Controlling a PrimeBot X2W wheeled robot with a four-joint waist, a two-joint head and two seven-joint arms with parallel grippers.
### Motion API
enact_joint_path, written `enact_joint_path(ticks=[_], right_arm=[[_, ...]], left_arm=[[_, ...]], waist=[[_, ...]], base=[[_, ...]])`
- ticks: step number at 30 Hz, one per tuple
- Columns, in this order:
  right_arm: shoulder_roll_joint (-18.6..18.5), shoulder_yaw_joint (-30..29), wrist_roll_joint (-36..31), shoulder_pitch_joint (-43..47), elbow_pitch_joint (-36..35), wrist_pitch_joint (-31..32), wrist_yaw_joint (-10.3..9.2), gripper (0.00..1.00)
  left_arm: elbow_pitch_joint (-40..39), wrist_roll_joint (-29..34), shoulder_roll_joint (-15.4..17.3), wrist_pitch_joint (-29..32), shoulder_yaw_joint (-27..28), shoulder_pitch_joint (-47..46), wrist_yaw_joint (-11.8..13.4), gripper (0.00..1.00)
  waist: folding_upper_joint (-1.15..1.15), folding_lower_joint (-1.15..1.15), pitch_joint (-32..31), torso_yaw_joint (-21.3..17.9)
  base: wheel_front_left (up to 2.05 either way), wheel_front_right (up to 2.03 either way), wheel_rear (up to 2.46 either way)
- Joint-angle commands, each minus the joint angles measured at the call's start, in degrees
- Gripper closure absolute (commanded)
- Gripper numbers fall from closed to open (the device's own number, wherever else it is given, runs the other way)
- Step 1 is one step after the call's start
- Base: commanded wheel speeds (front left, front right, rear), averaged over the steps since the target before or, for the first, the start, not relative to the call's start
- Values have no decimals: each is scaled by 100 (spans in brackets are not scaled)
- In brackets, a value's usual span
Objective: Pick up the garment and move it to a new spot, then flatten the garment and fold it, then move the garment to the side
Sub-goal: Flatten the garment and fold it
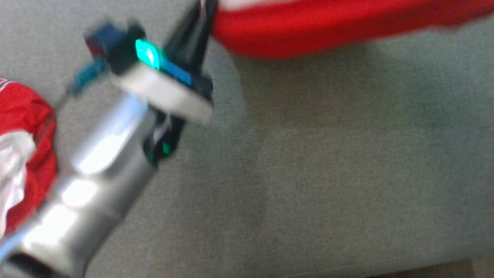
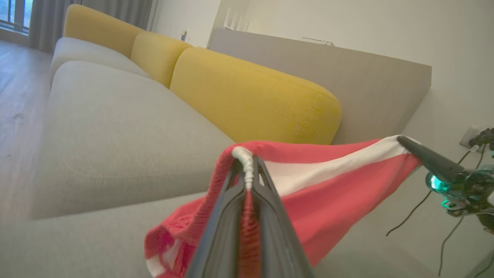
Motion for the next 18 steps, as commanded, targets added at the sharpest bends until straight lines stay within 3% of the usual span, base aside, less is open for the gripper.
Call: enact_joint_path(ticks=[1,13,18], right_arm=[[-172,-124,131,480,-200,-60,-4,100],[-335,-334,771,3622,-981,-61,-4,100],[-334,-565,809,4489,-1335,-61,-4,100]], left_arm=[[-374,22,249,-51,221,184,10,100],[-1530,492,492,-54,654,3374,10,100],[-1848,764,521,-54,808,4313,183,100]], waist=[[0,0,-180,88],[0,0,-1224,234],[0,0,-1547,242]], base=[[0,0,0],[0,0,0],[0,0,0]])
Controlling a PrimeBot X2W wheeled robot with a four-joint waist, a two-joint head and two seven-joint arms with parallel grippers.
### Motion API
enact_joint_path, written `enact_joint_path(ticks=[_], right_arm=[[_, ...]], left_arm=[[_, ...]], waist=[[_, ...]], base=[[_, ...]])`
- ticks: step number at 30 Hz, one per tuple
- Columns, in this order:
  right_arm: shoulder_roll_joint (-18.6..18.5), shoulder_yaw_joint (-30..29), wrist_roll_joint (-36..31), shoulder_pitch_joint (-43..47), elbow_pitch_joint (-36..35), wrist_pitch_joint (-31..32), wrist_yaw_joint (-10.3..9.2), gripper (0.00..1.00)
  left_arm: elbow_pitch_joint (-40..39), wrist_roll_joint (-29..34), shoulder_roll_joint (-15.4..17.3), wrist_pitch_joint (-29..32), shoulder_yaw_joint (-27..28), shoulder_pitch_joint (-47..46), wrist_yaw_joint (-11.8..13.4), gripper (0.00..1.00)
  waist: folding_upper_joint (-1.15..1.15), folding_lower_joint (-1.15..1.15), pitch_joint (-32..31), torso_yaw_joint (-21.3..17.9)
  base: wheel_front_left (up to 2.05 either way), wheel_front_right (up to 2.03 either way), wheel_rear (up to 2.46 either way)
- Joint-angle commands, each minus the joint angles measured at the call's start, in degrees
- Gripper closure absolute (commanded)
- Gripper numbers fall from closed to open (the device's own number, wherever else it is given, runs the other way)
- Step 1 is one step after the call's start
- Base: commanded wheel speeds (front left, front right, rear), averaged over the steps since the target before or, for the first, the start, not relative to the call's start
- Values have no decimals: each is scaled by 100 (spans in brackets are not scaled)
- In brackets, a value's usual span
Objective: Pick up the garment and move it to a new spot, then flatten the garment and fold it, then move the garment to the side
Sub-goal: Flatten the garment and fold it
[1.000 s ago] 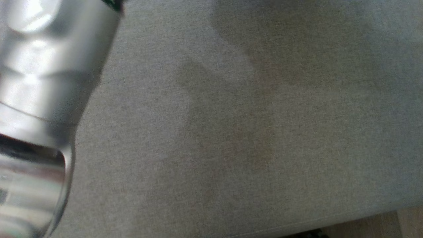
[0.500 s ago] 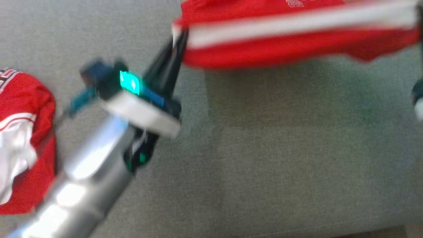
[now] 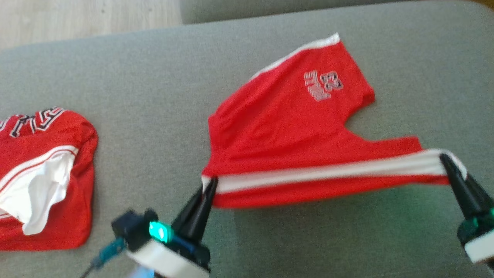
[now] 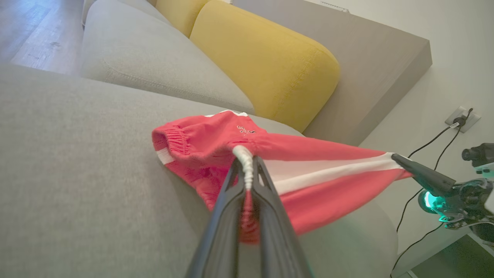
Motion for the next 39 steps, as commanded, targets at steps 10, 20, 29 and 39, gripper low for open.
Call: enact_joint_path(ticks=[10,20,29,39], right_arm=[[-181,-852,-189,625,-692,323,-4,100],[35,-946,-586,-1056,-225,1203,-4,100],[5,-329,-744,-2640,524,1598,-4,100],[41,579,-644,-3811,1382,1596,-4,76]], left_arm=[[-734,-70,68,88,408,279,211,100],[-124,-746,-685,870,554,-1339,93,100],[904,-875,-1037,1082,673,-2469,34,100],[1724,-942,-1268,894,542,-3051,-87,100]], waist=[[0,2,-61,272],[0,2,853,656],[0,2,1372,813],[0,2,1628,921]], base=[[0,0,0],[0,0,0],[0,0,0],[0,0,0]])
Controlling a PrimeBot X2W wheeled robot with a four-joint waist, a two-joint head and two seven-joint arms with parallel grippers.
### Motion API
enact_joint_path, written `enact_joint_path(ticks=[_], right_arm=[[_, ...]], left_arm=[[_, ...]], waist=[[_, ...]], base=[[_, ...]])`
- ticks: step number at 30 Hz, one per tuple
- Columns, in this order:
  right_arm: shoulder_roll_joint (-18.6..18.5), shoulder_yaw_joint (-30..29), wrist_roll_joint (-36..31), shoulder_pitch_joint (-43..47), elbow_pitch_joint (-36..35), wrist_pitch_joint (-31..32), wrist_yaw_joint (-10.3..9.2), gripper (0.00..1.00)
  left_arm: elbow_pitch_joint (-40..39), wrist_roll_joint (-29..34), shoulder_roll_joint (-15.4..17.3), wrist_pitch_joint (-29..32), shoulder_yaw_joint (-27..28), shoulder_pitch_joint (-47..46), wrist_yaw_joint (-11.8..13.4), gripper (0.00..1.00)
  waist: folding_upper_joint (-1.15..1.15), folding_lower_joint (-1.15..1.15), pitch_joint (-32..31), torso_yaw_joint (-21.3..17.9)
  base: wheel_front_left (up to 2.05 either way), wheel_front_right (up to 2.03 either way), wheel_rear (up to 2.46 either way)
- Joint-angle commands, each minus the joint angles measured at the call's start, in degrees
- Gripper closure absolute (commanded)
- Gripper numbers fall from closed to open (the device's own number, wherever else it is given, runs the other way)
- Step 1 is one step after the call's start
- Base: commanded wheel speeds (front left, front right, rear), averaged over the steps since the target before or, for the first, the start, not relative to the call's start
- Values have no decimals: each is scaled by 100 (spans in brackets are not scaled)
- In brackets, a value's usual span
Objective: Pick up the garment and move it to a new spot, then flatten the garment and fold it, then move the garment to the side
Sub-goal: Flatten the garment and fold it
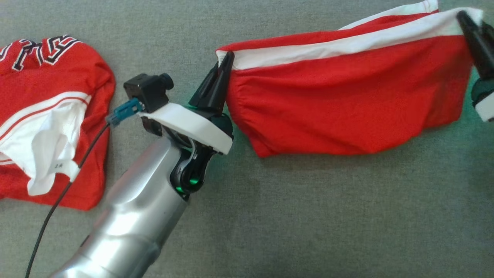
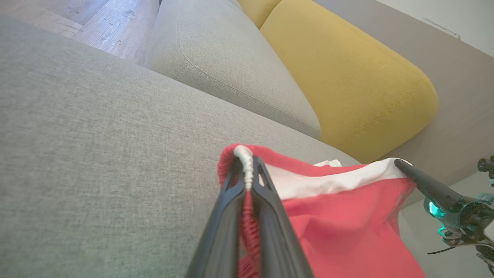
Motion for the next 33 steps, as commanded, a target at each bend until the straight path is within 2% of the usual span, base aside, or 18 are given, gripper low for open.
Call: enact_joint_path(ticks=[1,3,4,5,6,7,8,14,16,21,26,29,33], right_arm=[[-151,125,58,-84,-20,-26,-4,65],[-129,306,87,-236,98,-80,-4,35],[-119,385,99,-305,160,-123,-4,6],[-113,455,99,-370,226,-184,-4,0],[-101,522,108,-426,292,-249,-4,0],[-93,584,123,-474,353,-316,-4,0],[-96,637,141,-512,411,-394,-4,0],[-253,819,272,-465,623,-810,-4,0],[-327,866,353,-326,664,-941,-4,0],[-352,917,614,125,820,-1172,-4,0],[-265,941,755,377,1053,-1258,-4,0],[-157,961,698,374,1331,-1236,-4,0],[16,1006,605,291,1887,-1094,-4,0]], left_arm=[[-53,-46,60,-99,135,-250,-57,88],[64,-51,49,-166,97,-319,-66,82],[119,-52,47,-200,77,-348,-70,77],[174,-50,48,-230,56,-374,-72,70],[225,-44,51,-262,34,-396,-75,55],[276,-40,53,-295,16,-412,-76,25],[328,-34,58,-327,-2,-422,-77,0],[514,296,163,-711,-62,-396,-23,0],[511,540,241,-849,-70,-316,121,0],[218,1242,473,-1000,103,112,748,0],[-802,2185,515,-1009,710,938,1452,0],[-1334,2691,421,-1010,913,1532,1685,0],[-1797,3253,229,-1010,994,2141,1832,0]], waist=[[0,-1,31,1],[0,-1,50,-11],[0,-1,56,-21],[0,-1,58,-31],[0,-1,54,-42],[0,-1,46,-54],[0,-1,31,-67],[0,-1,-154,-119],[0,-1,-264,-142],[0,-1,-521,-196],[0,-1,-675,-126],[0,-1,-730,8],[0,-1,-763,273]], base=[[0,0,0],[0,0,0],[0,0,0],[0,0,0],[0,0,0],[0,0,0],[0,0,0],[0,0,0],[0,0,0],[0,0,0],[0,0,0],[0,0,0],[0,0,0]])
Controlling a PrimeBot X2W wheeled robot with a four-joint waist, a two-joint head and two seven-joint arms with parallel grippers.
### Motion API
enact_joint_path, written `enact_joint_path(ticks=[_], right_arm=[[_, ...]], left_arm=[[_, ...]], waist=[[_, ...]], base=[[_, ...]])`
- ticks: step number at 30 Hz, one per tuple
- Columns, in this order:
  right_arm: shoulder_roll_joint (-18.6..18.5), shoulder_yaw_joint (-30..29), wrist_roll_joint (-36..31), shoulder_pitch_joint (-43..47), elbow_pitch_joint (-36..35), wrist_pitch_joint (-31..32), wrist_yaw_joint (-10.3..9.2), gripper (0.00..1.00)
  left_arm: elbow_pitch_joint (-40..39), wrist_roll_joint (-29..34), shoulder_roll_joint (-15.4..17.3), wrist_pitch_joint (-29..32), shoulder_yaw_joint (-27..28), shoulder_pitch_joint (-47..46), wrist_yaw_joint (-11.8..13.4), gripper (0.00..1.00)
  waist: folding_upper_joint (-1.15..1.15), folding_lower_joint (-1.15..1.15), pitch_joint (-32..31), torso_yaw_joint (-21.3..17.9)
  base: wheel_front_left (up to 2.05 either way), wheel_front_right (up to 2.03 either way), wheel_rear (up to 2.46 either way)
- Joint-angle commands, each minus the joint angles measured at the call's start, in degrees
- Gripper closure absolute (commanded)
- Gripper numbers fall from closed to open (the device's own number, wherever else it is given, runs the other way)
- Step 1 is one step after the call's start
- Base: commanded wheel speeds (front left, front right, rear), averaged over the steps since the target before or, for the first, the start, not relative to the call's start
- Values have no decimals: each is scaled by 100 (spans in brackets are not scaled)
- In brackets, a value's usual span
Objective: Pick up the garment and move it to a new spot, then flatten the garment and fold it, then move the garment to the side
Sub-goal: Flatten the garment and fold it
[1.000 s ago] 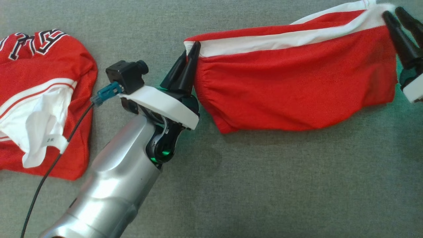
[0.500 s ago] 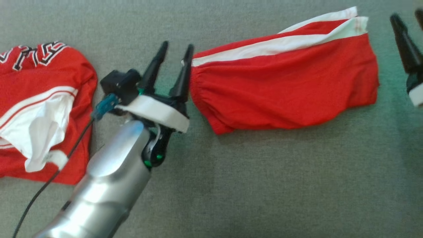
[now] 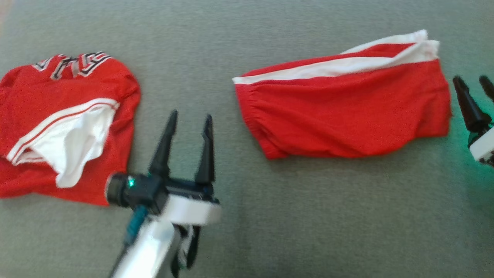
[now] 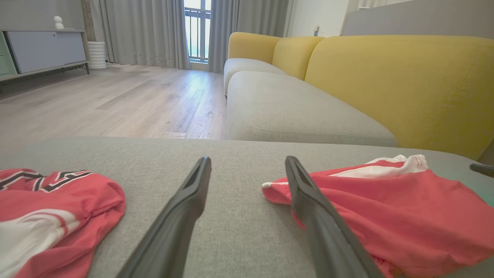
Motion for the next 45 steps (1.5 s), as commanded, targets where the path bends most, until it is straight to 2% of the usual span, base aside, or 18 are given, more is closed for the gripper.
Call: enact_joint_path(ticks=[1,6,12,13,14,15,18,26,30,31,34,38,45], right_arm=[[-68,42,-106,-9,165,72,-4,0],[141,91,-190,-105,955,307,-4,0],[398,155,-175,-202,1654,691,-4,0],[437,177,-148,-201,1681,753,-4,28],[472,198,-96,-191,1682,825,-4,82],[500,224,-43,-174,1660,899,-4,100],[515,326,50,-131,1528,1027,-4,100],[271,349,-4,-155,1508,641,-4,100],[-53,374,-101,-175,1520,486,-4,100],[-289,404,-183,-188,1529,442,-4,100],[-623,420,-240,-200,1533,413,-4,100],[-919,448,-359,-283,1462,353,-4,100],[-827,505,-505,-512,964,290,-4,100]], left_arm=[[-343,210,-66,-45,257,97,71,0],[-620,656,-275,-45,213,549,111,0],[-683,859,-418,-45,270,774,63,0],[-677,881,-433,-45,282,791,48,0],[-669,899,-446,-45,295,806,33,0],[-664,915,-457,-45,310,820,17,0],[-651,969,-479,-45,365,853,-33,0],[-588,1098,-501,-45,469,901,-155,0],[-559,1159,-509,-46,508,922,-214,0],[-547,1191,-511,-46,516,926,-245,0],[-521,1232,-510,-46,532,923,-282,0],[-490,1257,-507,-46,568,928,-322,0],[-394,1254,-510,-46,590,976,-402,0]], waist=[[0,1,-33,210],[0,1,-59,518],[0,1,-96,681],[0,1,-105,685],[0,1,-114,682],[0,1,-124,673],[0,1,-167,593],[0,1,-284,238],[0,1,-321,8],[0,1,-327,-96],[0,1,-342,-231],[0,1,-385,-372],[0,1,-585,-515]], base=[[0,0,0],[0,0,0],[0,0,0],[0,0,0],[0,0,0],[0,0,0],[0,0,0],[0,0,0],[0,0,0],[0,0,0],[0,0,0],[0,0,0],[0,0,0]])
